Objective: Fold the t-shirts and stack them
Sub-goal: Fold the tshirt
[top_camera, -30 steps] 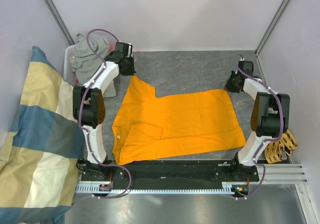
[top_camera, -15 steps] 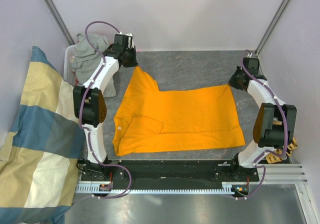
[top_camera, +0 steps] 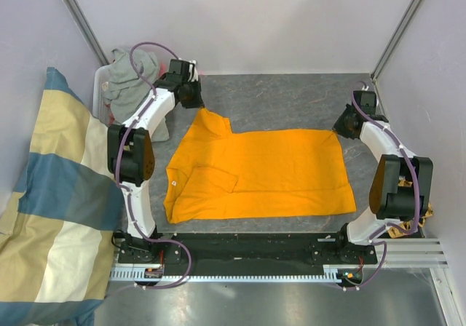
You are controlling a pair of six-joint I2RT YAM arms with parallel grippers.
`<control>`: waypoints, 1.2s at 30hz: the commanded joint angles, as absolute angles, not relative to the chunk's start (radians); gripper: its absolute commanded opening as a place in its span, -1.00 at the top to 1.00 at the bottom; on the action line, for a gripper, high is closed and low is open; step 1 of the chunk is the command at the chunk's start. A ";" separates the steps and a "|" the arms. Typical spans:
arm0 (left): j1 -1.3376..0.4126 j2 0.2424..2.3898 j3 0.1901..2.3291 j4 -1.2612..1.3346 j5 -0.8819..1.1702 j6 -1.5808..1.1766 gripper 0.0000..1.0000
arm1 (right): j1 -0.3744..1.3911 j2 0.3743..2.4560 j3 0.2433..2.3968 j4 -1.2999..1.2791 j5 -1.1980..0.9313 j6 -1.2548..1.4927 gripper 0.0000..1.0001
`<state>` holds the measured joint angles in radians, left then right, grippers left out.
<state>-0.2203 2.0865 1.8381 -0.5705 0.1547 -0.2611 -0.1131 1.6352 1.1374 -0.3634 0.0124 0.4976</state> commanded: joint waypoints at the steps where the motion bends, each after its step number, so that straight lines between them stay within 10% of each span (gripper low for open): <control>1: -0.227 1.884 1.607 -0.488 0.190 -0.314 0.96 | -0.109 1.571 1.100 -0.380 0.095 0.540 1.00; 36: -0.224 1.126 0.930 -0.574 0.097 -0.370 0.96 | -0.140 1.411 0.884 -0.422 0.184 0.635 1.00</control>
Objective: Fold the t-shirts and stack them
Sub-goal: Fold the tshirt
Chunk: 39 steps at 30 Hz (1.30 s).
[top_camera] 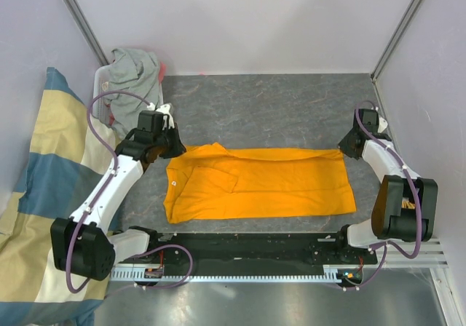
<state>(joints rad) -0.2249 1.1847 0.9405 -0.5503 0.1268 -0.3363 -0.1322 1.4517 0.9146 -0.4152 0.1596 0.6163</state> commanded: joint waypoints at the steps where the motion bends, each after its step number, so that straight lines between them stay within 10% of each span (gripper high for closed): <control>1: -0.224 1.120 0.924 -0.578 0.094 -0.371 0.96 | -0.140 1.410 0.870 -0.420 0.187 0.638 1.00; 39: -0.225 0.931 0.795 -0.643 0.216 -0.502 0.96 | -0.144 1.318 0.765 -0.449 0.196 0.644 1.00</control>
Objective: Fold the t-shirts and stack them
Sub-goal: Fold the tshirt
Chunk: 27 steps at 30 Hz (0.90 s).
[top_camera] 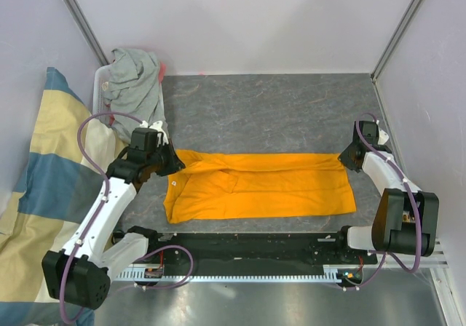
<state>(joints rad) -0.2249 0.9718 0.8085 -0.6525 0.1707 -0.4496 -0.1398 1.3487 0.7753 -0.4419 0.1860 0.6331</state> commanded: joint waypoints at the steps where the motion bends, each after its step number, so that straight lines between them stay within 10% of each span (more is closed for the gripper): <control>1: -0.224 0.919 0.793 -0.643 0.221 -0.512 0.96 | -0.143 1.313 0.761 -0.449 0.193 0.644 1.00; 8: -0.224 0.868 0.775 -0.672 0.252 -0.549 0.96 | -0.144 1.296 0.750 -0.477 0.166 0.660 0.71; 15: -0.225 0.810 0.764 -0.707 0.273 -0.577 0.95 | -0.144 1.235 0.745 -0.492 0.187 0.710 -0.47; 27: -0.225 0.804 0.773 -0.745 0.273 -0.587 0.87 | -0.144 1.207 0.792 -0.497 0.213 0.707 -0.61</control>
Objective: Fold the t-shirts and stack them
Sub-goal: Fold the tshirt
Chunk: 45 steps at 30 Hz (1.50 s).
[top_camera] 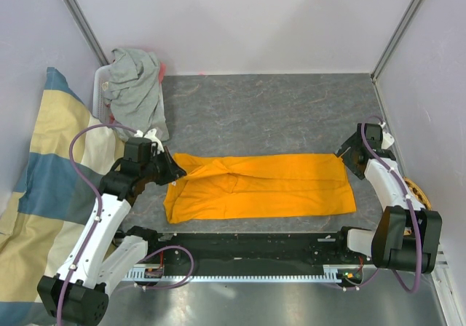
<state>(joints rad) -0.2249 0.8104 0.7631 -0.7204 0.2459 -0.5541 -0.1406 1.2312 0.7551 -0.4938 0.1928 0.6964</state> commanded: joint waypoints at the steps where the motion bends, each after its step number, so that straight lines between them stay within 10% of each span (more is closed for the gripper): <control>1: -0.225 0.802 0.775 -0.747 0.272 -0.588 0.85 | -0.144 1.209 0.785 -0.494 0.210 0.706 -0.61; 10: -0.224 0.729 0.767 -0.840 0.308 -0.627 0.05 | -0.144 1.253 0.791 -0.460 0.189 0.698 -0.61; 23: -0.225 0.794 0.822 -0.737 0.255 -0.629 0.00 | -0.055 1.289 0.844 -0.413 0.083 0.621 -0.60; 45: -0.153 0.953 0.857 -0.580 0.250 -0.571 -0.02 | 0.666 1.738 1.255 -0.293 -0.143 0.244 -0.58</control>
